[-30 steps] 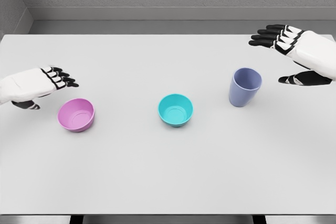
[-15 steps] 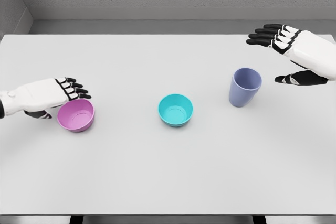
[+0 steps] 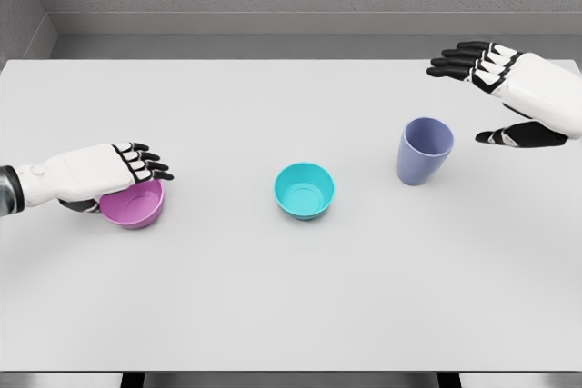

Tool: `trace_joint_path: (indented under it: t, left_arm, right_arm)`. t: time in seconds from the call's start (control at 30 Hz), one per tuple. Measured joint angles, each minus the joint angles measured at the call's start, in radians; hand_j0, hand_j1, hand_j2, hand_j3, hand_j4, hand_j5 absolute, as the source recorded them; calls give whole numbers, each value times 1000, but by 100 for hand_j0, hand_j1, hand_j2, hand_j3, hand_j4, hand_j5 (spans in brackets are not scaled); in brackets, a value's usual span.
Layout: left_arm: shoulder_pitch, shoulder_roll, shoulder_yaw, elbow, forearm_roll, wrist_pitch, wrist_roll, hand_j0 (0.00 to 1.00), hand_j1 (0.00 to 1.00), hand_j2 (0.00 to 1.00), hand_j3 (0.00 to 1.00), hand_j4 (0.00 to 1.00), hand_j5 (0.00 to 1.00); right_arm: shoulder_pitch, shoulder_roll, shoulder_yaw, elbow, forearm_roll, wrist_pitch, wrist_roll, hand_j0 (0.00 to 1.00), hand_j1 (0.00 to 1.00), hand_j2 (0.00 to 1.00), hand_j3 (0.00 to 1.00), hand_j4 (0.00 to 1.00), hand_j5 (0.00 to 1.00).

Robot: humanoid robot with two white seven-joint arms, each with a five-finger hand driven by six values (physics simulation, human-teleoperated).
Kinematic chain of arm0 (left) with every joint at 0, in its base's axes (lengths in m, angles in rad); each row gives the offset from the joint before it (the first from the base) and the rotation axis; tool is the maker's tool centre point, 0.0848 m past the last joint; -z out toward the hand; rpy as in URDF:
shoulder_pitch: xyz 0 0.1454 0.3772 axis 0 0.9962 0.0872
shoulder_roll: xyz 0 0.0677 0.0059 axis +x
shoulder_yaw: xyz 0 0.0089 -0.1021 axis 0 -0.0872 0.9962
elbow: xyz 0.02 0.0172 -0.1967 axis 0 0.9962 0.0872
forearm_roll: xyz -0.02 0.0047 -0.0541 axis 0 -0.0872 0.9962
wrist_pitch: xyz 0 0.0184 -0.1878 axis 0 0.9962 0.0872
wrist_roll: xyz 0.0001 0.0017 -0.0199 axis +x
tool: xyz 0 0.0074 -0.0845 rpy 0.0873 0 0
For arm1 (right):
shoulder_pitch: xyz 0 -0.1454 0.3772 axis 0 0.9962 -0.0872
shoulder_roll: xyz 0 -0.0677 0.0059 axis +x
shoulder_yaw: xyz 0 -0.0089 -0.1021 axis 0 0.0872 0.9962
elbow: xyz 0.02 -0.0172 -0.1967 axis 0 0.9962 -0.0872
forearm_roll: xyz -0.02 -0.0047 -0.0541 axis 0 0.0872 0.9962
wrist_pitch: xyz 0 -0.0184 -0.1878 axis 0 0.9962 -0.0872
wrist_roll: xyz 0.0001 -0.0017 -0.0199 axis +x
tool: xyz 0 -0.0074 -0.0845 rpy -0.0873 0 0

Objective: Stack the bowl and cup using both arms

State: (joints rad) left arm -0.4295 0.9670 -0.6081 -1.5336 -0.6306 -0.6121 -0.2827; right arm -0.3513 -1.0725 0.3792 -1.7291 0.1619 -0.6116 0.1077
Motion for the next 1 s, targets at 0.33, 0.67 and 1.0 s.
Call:
trace_joint_path:
  t: [0.33, 0.67, 1.0]
  left_arm:
    - [-2, 0, -17, -18, 3, 0, -39, 100, 100, 100, 100, 100, 100]
    - [-3, 7, -17, -19, 13, 0, -44, 61, 61, 61, 61, 61, 61]
    - [-15, -20, -15, -19, 56, -1, -44, 51, 51, 51, 51, 51, 51]
  right_arm:
    - [2, 18, 0, 0, 0, 0, 0, 100, 100, 100, 100, 100, 100]
    - [2, 21, 0, 8, 0, 0, 0, 100, 100, 100, 100, 100, 100]
    - [6, 53, 3, 15, 0, 0, 0, 100, 100, 100, 100, 100, 100]
